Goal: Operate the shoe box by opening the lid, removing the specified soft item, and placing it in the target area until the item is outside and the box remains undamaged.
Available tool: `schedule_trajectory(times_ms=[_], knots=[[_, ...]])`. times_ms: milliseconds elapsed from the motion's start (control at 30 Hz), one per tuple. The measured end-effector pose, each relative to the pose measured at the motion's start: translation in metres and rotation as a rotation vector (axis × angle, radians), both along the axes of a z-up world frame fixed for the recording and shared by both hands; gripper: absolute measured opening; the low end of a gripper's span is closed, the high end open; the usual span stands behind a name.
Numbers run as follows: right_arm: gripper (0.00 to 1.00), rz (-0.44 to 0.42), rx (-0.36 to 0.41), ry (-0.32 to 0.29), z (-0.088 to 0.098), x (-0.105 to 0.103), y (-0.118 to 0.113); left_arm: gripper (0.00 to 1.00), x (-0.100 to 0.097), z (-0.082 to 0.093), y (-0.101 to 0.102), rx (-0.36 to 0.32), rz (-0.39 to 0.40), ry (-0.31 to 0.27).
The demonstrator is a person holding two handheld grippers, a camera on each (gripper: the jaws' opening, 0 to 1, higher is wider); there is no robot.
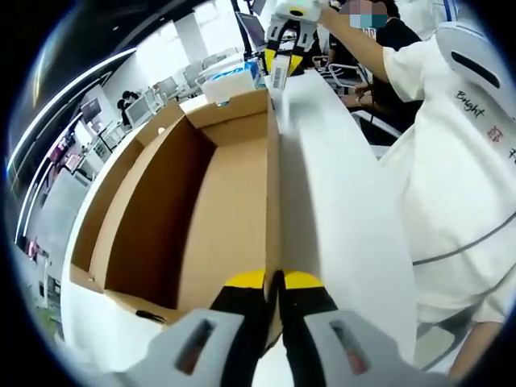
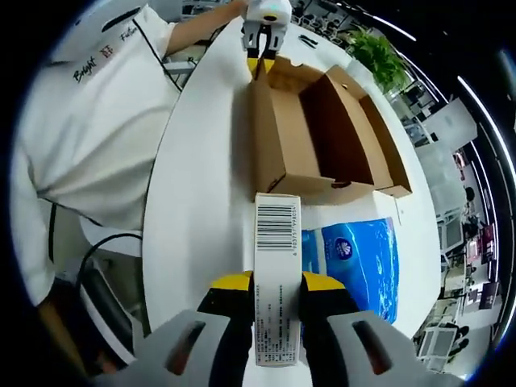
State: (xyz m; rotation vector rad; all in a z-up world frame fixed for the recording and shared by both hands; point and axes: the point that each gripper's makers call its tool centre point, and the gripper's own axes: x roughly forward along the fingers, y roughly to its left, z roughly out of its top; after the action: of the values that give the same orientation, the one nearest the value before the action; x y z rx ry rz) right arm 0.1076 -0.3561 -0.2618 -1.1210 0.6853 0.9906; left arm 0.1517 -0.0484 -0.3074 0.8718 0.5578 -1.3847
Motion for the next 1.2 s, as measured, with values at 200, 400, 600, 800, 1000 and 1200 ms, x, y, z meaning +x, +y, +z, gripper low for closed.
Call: schedule_trajectory(times_ms=[200, 400, 600, 800, 1000, 1200], knots=[[0.20, 0.079, -0.044, 0.041, -0.011, -0.012, 0.001, 0.04, 0.000, 0.000, 0.000, 0.000, 0.002, 0.000], [0.20, 0.142, -0.038, 0.080, -0.026, -0.019, 0.005, 0.04, 0.000, 0.000, 0.000, -0.004, -0.001, 0.000], [0.20, 0.104, -0.080, 0.070, -0.034, -0.010, -0.005, 0.04, 0.000, 0.000, 0.000, -0.006, 0.000, -0.003], [0.20, 0.090, -0.049, 0.067, -0.038, -0.007, -0.007, 0.04, 0.001, 0.001, 0.000, -0.006, -0.001, -0.004], [0.20, 0.069, -0.054, 0.074, -0.044, -0.007, -0.011, 0.04, 0.001, 0.001, 0.000, -0.008, -0.001, -0.006], [0.20, 0.049, -0.048, 0.055, -0.045, -0.003, -0.013, 0.04, 0.001, 0.001, 0.000, -0.009, -0.002, -0.007]])
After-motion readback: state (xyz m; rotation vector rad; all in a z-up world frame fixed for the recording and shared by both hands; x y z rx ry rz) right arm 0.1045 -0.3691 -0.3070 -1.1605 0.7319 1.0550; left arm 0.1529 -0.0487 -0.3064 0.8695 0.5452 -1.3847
